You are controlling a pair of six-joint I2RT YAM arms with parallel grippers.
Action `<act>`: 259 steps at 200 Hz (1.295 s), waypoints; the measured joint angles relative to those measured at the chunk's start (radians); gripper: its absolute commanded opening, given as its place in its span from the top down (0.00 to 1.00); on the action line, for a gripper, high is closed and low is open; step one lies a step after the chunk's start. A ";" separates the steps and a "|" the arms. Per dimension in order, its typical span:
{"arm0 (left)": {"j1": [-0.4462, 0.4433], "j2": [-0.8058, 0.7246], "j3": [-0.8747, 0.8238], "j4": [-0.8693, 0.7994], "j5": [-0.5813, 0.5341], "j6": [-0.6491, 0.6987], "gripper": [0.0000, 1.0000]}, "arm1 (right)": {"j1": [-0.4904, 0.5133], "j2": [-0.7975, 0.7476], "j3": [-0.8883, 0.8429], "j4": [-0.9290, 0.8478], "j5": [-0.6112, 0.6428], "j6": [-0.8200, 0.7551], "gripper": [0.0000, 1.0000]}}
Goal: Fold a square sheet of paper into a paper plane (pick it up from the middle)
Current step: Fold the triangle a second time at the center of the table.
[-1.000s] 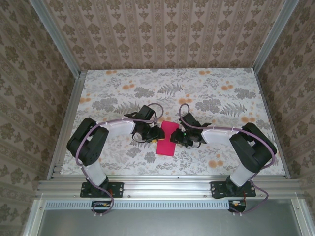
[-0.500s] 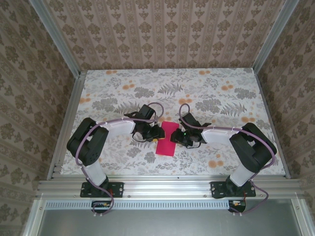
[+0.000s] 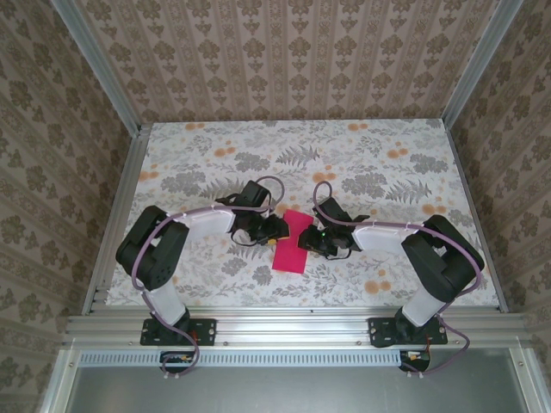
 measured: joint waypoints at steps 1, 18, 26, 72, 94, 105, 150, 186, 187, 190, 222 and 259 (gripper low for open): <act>0.000 0.000 0.000 0.000 0.000 0.000 0.62 | 0.000 0.000 0.000 0.000 0.000 0.000 0.64; 0.006 0.000 0.000 0.013 0.008 -0.008 0.62 | -0.001 0.000 0.000 0.001 -0.002 0.000 0.64; 0.007 0.001 0.000 0.022 0.013 -0.012 0.62 | -0.001 0.000 -0.001 0.004 -0.004 0.000 0.64; 0.015 0.053 0.013 0.066 0.052 -0.024 0.64 | -0.004 0.000 -0.007 0.023 -0.018 0.000 0.64; 0.021 0.058 0.016 0.068 0.063 -0.027 0.67 | -0.004 0.000 -0.008 0.026 -0.019 0.000 0.64; 0.027 0.058 0.021 0.071 0.067 -0.029 0.69 | -0.005 0.000 -0.009 0.026 -0.021 0.000 0.64; 0.045 0.063 0.038 0.085 0.083 -0.029 0.78 | -0.006 0.000 -0.009 0.027 -0.025 0.000 0.64; 0.046 0.082 0.058 0.086 0.103 -0.026 0.91 | -0.008 0.000 -0.009 0.026 -0.026 -0.001 0.64; 0.046 0.082 0.058 0.086 0.103 -0.026 0.92 | -0.008 0.000 -0.009 0.026 -0.026 -0.001 0.63; 0.046 0.083 0.058 0.085 0.104 -0.025 0.93 | -0.008 -0.001 -0.009 0.026 -0.026 -0.002 0.63; 0.046 0.084 0.055 0.093 0.103 -0.039 0.96 | -0.008 -0.047 -0.014 -0.013 -0.011 -0.025 0.59; 0.045 0.049 0.009 0.107 0.068 -0.092 0.98 | 0.008 -0.230 -0.023 -0.106 0.061 -0.091 0.48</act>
